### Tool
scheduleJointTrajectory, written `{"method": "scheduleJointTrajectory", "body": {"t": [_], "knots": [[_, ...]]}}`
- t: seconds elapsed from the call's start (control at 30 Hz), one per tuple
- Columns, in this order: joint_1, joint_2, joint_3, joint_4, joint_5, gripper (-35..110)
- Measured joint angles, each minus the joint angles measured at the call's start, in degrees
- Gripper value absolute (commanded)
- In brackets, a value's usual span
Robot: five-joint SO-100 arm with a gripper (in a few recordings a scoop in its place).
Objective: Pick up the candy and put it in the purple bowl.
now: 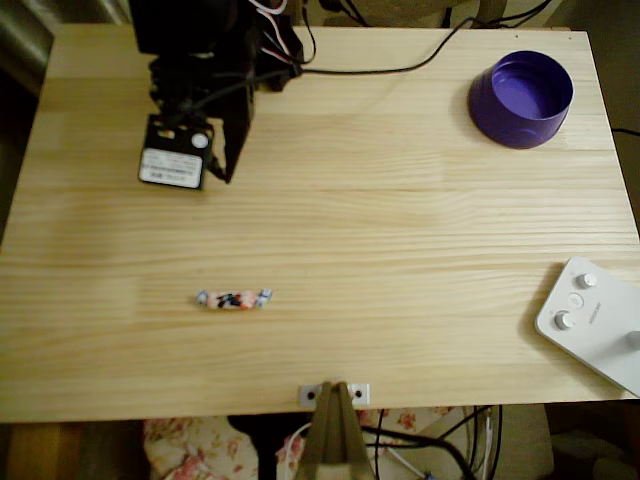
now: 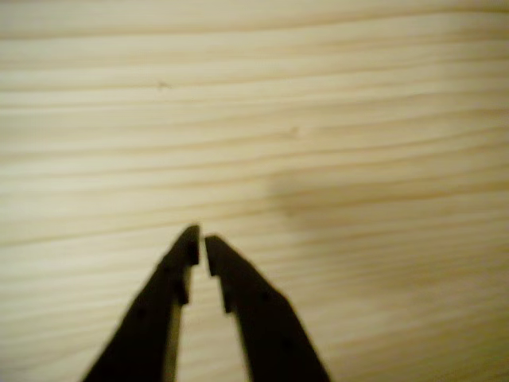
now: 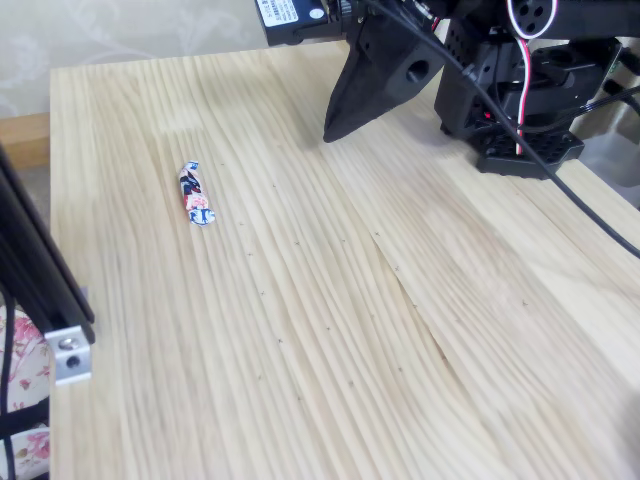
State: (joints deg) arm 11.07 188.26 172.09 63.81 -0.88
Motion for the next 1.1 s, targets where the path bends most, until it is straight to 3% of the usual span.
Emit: {"method": "scheduleJointTrajectory", "body": {"t": [1.1], "knots": [[-1.05,0.00,0.00,0.00,-0.88,-1]]}}
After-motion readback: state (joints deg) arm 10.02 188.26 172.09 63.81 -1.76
